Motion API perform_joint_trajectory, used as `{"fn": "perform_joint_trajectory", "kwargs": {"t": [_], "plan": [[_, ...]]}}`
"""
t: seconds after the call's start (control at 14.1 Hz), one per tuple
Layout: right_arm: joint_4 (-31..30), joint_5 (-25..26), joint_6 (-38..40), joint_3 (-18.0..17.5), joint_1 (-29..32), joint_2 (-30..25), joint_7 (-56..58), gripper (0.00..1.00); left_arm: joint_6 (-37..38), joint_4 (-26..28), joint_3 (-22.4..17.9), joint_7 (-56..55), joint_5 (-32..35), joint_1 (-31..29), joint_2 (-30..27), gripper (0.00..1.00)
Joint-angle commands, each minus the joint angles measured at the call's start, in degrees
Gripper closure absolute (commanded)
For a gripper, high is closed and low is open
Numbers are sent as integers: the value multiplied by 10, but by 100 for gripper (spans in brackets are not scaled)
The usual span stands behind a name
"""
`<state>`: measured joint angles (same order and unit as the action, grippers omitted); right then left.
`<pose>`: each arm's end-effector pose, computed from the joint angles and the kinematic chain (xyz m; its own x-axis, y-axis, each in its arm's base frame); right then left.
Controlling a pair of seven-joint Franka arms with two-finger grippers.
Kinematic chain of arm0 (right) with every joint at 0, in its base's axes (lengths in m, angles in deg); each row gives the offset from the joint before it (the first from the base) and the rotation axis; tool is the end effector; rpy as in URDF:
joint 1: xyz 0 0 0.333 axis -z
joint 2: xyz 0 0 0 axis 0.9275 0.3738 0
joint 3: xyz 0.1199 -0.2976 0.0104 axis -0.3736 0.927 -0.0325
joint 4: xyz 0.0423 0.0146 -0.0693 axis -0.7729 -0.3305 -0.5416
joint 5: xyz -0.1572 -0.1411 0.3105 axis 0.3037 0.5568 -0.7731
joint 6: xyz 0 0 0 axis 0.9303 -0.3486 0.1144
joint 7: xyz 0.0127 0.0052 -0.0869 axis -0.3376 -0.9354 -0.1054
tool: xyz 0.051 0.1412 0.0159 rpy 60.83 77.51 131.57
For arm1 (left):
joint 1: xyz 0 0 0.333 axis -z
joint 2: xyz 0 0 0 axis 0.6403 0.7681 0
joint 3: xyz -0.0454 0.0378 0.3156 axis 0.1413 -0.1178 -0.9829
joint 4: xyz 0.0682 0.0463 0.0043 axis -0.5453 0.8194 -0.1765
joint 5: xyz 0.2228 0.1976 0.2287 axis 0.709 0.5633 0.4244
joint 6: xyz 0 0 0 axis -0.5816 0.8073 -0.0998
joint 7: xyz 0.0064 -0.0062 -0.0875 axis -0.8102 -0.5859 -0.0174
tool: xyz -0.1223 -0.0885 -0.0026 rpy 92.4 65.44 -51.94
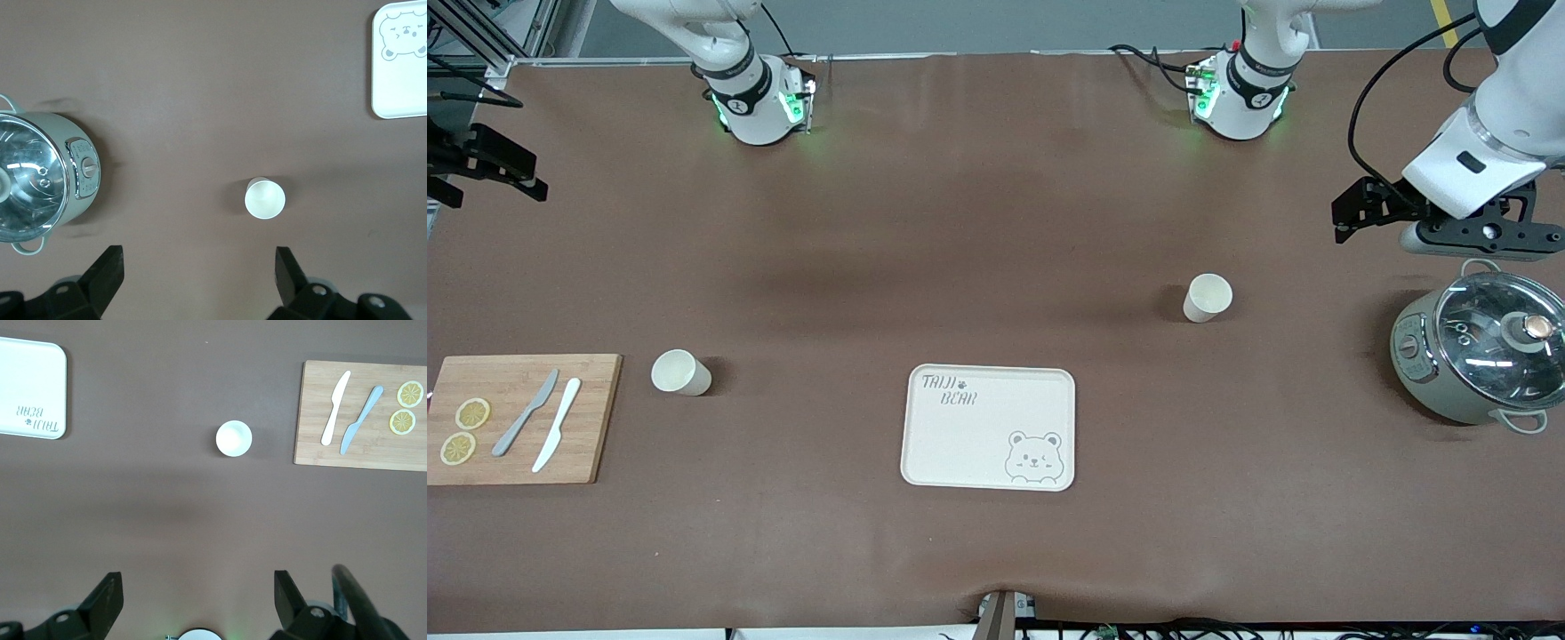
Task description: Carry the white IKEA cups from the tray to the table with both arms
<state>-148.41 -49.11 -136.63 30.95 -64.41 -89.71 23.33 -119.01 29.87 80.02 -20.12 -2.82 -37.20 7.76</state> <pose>0.5059 -0.0129 0.6329 0.9963 0.0724 -0.0459 0.0716 -0.9973 -0.0185 0.5212 -0.0776 0.5608 0.9908 -0.1352 0.0054 -0.1349 -0.9900 -0.0417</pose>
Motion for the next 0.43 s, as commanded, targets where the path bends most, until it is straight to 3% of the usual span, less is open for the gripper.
{"fn": "perform_joint_trajectory", "kwargs": {"t": [0.0,0.35], "plan": [[-18,-8,-9,-4,8,-17,7,0,1,-7,0,9,-10,-2,5,0],[-18,-8,-7,-5,8,-17,7,0,5,-7,3,4,-11,1,4,0]]}}
